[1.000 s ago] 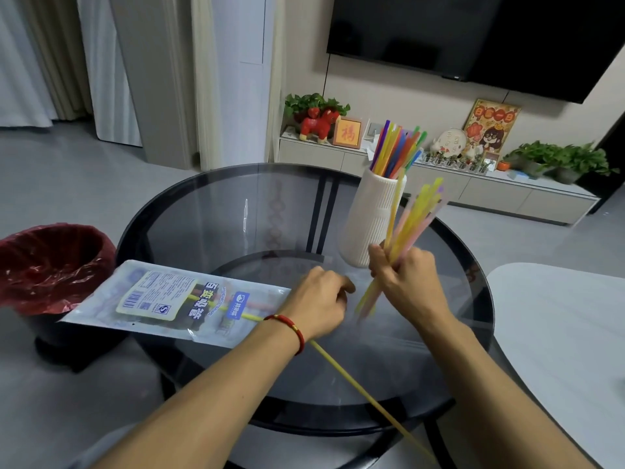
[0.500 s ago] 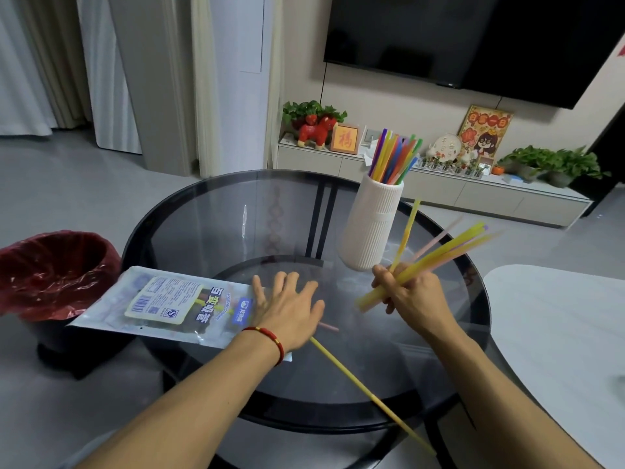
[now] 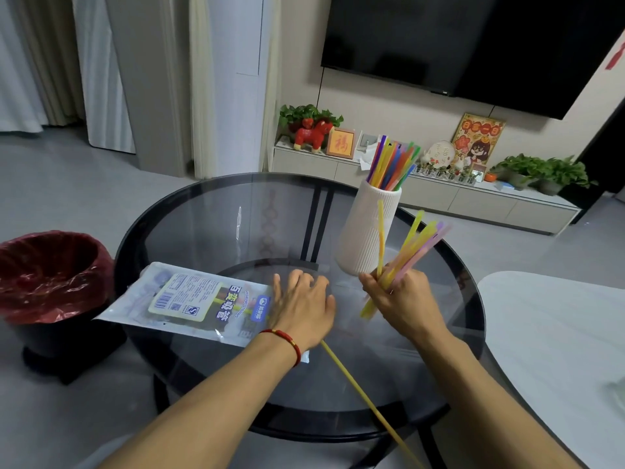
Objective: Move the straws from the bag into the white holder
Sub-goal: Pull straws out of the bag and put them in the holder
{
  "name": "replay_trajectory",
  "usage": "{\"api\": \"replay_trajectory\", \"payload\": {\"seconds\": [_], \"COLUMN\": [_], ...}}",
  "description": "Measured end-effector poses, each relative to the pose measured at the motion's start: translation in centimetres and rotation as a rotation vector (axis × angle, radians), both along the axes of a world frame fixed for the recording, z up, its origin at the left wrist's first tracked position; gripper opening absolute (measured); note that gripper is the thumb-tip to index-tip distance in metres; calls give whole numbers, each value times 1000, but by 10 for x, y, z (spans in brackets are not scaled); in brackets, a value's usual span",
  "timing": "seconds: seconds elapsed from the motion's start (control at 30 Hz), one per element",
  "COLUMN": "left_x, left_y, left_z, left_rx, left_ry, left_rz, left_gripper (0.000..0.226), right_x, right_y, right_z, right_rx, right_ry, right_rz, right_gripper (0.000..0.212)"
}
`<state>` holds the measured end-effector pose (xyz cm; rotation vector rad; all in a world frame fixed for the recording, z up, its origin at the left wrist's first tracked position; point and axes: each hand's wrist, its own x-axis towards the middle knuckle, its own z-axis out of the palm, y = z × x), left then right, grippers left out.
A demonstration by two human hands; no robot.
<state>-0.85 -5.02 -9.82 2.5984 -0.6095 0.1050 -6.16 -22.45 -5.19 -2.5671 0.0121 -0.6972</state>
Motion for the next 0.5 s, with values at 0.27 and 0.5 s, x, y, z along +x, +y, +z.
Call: {"api": "replay_trajectory", "payload": {"seconds": [0.27,0.5], "left_x": [4,2], "left_y": [2,3], "left_z": [3,5], "left_rx": [-77,-89], "left_ry": [-21,-11], "left_rz": [10,3], "left_gripper": [35,37], "right_x": [7,7], "right_y": [-4,0], "right_z": [1,-8], "right_rx": [341,287], "right_ry": [-65,18], "right_rz": [-163,-144], "right_gripper": [38,34]}}
